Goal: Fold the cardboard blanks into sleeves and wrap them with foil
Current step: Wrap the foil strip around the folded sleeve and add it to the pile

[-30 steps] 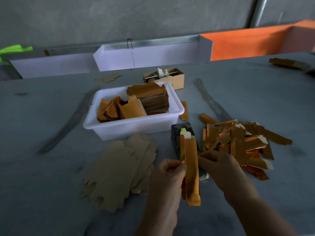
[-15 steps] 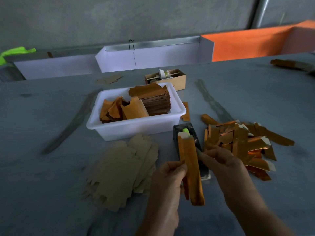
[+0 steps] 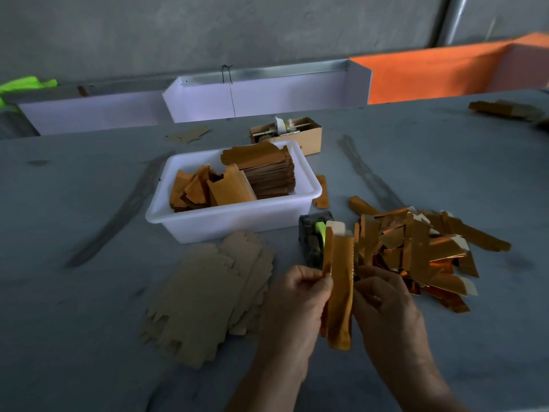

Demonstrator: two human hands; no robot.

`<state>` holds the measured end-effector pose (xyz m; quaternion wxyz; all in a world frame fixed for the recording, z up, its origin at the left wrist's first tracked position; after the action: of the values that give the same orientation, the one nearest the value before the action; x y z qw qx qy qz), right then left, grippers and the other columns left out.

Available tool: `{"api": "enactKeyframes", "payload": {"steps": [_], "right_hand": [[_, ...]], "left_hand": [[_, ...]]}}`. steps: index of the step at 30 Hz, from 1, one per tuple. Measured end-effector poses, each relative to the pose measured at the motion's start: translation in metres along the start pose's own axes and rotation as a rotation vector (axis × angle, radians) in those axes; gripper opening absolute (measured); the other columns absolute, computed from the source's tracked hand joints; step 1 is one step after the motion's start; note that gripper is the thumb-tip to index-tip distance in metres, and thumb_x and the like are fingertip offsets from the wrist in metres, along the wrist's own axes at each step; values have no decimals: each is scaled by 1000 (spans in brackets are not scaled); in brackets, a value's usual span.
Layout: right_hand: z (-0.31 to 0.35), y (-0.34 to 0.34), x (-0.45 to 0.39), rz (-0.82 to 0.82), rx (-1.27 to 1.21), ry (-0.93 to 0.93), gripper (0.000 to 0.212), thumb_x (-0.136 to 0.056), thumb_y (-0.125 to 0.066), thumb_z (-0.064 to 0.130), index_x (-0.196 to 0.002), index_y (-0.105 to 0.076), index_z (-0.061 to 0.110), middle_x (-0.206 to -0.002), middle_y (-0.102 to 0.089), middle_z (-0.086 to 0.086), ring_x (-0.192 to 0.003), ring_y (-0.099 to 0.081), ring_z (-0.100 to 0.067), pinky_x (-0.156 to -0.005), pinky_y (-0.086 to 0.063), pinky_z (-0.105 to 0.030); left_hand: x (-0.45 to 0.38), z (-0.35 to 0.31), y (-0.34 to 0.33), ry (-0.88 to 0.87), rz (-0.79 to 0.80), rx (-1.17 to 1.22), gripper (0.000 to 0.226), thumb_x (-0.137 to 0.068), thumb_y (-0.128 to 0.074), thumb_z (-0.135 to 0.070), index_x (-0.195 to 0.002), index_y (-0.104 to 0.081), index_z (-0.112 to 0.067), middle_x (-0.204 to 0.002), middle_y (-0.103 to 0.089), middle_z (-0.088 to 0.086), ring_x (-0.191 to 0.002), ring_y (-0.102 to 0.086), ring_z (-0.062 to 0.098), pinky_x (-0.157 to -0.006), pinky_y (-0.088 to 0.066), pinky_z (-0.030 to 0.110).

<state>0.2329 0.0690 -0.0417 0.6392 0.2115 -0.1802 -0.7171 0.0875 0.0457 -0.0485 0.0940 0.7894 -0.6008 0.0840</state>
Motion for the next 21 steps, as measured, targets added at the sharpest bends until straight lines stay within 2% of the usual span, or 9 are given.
{"api": "enactKeyframes", "payload": {"steps": [3, 8, 11, 13, 16, 18, 20, 21], "right_hand": [[-1, -2, 3, -15, -16, 8, 12, -82, -67, 20, -70, -63, 23, -115, -54, 4, -102, -57, -16, -82, -52, -36], [7, -1, 0, -48, 81, 123, 4, -81, -69, 11, -77, -67, 10, -104, -55, 6, -89, -58, -10, -65, -43, -11], [12, 1, -2, -45, 130, 154, 4, -80, -70, 6, -77, -68, 8, -97, -56, 6, -81, -57, -5, -59, -41, -7], [10, 5, 0, -40, 100, 150, 8, -81, -69, 7, -75, -66, 13, -97, -56, 6, -79, -54, 1, -58, -40, -7], [4, 18, 4, -40, 24, 117, 15, -85, -63, 12, -77, -58, 24, -96, -56, 4, -80, -51, 0, -61, -38, -11], [1, 28, 4, -7, -88, 71, 14, -86, -60, 13, -77, -59, 24, -87, -60, 3, -78, -57, -9, -64, -47, -24], [7, 31, 6, 97, -275, 22, 17, -84, -60, 10, -75, -64, 24, -78, -65, -1, -75, -61, -17, -67, -52, -34], [14, 31, 8, 165, -337, 26, 19, -82, -61, 8, -73, -67, 24, -77, -67, 1, -73, -63, -16, -66, -51, -32]], "left_hand": [[-1, -3, 0, -28, -5, -85, 8, -91, -60, -25, -83, -61, -25, -76, -67, -3, -66, -63, 8, -57, -49, 21], [-2, -8, 1, -56, -39, -189, 8, -91, -60, -28, -83, -60, -28, -78, -68, -1, -69, -65, 11, -59, -52, 21], [-2, -11, 0, -59, -26, -209, 7, -91, -60, -28, -84, -62, -27, -80, -69, -1, -75, -68, 15, -64, -55, 26], [-2, -14, -1, -58, -11, -212, 6, -91, -60, -28, -85, -62, -26, -82, -69, -1, -75, -68, 14, -64, -55, 27], [0, -12, 1, -29, -1, -164, 3, -91, -61, -27, -89, -62, -24, -82, -67, -4, -69, -64, 5, -54, -46, 14], [2, -8, 2, -9, 5, -128, 4, -90, -61, -24, -87, -62, -22, -74, -65, -5, -58, -59, 1, -49, -43, 12], [5, -7, 2, 17, 23, -81, 4, -88, -64, -21, -85, -64, -20, -66, -67, -4, -52, -61, 1, -50, -48, 14], [6, -6, 2, 31, 31, -49, 3, -86, -66, -19, -84, -66, -18, -67, -70, -4, -57, -65, 4, -57, -54, 18]]}}
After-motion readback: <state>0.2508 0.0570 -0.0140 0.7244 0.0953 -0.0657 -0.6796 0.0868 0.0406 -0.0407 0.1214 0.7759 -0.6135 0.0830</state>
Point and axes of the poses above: each hand's wrist, its own x-axis away from the middle knuckle, its own y-axis out of the back of the hand, z = x × y, the point moved 9 cm from there along -x, towards the middle knuckle
